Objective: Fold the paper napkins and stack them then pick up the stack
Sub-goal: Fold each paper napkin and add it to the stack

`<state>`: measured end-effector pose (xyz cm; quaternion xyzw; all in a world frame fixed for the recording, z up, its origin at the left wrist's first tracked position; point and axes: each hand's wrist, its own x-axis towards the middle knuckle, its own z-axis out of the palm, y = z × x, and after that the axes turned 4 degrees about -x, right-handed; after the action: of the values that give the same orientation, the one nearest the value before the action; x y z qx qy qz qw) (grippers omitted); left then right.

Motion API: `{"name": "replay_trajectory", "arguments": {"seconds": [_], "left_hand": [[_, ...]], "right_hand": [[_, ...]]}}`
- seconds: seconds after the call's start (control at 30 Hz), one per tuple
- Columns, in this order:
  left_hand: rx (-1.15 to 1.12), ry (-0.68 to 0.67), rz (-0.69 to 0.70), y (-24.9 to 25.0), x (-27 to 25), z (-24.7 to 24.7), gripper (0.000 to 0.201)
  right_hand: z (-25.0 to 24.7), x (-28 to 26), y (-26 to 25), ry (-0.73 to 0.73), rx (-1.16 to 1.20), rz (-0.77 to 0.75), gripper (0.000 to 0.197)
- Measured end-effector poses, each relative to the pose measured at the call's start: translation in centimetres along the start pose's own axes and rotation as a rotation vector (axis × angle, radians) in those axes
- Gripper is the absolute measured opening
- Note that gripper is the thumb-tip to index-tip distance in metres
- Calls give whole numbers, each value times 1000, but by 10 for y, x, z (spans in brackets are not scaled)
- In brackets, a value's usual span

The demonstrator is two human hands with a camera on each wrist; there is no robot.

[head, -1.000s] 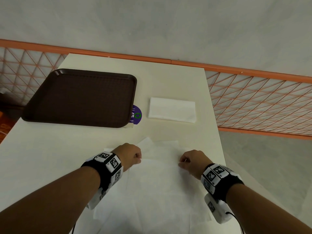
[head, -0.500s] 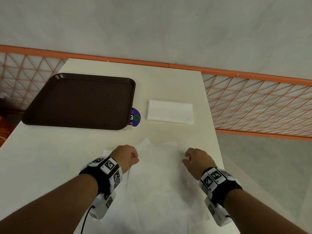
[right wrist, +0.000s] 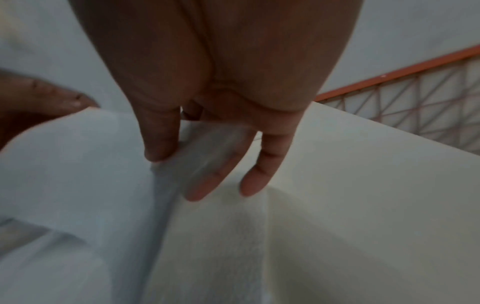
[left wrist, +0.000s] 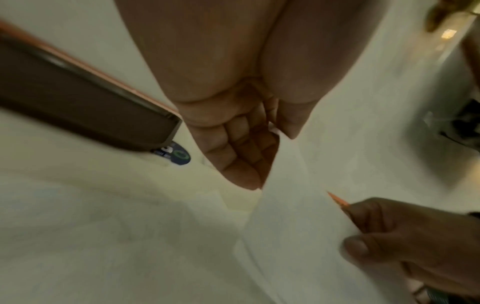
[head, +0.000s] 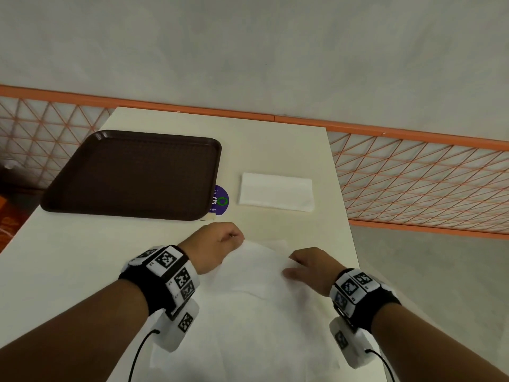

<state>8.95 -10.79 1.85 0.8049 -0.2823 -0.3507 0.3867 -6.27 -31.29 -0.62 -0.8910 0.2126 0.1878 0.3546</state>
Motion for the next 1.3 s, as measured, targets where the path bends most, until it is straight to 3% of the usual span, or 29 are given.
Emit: {"name": "replay_trajectory", "arguments": {"seconds": [0.23, 0.4, 0.67, 0.73, 0.87, 1.07, 1.3], "left_hand": [[-683, 92, -331, -13, 4, 22, 27], [-689, 178, -292, -5, 24, 25, 10], [-784, 316, -297, 10, 76, 18, 8], [-714, 326, -288, 14, 90, 18, 9], [-345, 338, -253, 15, 121, 11, 25], [172, 422, -212, 10, 159, 6, 38], [382, 417, -293, 1, 183, 5, 37]], "right_hand": [[-26, -2, 14, 57, 518, 107, 11], [-40, 15, 16, 95, 687, 158, 16], [-60, 44, 28, 146, 924, 222, 24], [-69, 57, 28, 210, 933, 231, 25], [-89, 88, 29, 348, 817, 265, 10], [-104, 134, 37, 438, 571, 301, 13], [-106, 166, 41, 475, 337, 338, 13]]}}
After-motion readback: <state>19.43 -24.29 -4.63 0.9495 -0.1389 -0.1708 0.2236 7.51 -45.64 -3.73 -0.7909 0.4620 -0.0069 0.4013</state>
